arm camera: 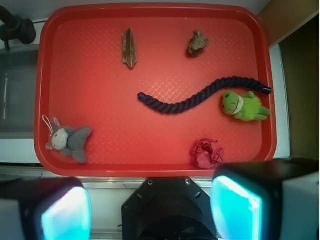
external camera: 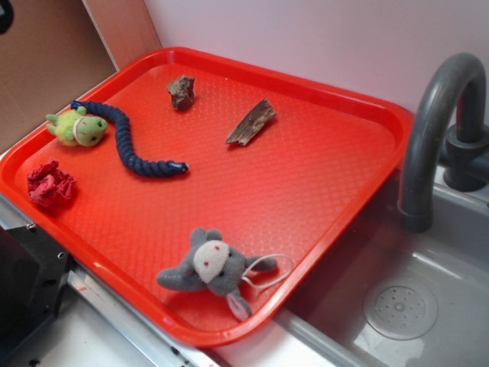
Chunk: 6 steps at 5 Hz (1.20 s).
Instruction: Grab the blue rope.
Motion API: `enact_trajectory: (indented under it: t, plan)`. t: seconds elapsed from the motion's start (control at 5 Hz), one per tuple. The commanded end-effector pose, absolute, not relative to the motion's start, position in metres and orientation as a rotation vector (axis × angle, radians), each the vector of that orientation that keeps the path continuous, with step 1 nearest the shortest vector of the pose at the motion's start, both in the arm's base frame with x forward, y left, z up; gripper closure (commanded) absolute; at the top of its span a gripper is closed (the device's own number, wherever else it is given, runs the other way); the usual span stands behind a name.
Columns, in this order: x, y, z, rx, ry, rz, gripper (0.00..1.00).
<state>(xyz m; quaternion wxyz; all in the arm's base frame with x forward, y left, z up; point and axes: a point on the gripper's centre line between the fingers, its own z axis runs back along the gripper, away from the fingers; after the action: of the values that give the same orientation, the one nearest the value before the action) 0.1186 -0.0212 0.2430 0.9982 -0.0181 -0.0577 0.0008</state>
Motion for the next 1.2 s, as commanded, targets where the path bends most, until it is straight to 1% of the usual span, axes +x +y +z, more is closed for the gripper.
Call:
enact_trajectory:
  t: [0.0,0.2,0.4,0.6,0.8,1.0]
  plan:
    - [0.119,-0.021,0.243,-0.036,-0.115,0.002,0.0]
    - [0.125,-0.003,0.24,-0.099,-0.113,0.256,0.0]
    - [0.14,0.011,0.235,-0.112,-0.129,0.507,0.0]
    - [0.153,0.025,0.222,-0.093,-0.144,0.756,0.0]
    - [0.172,0.036,0.195,-0.011,-0.239,0.998,0.0]
    - [0.188,0.043,0.167,0.06,-0.277,1.151,0.0]
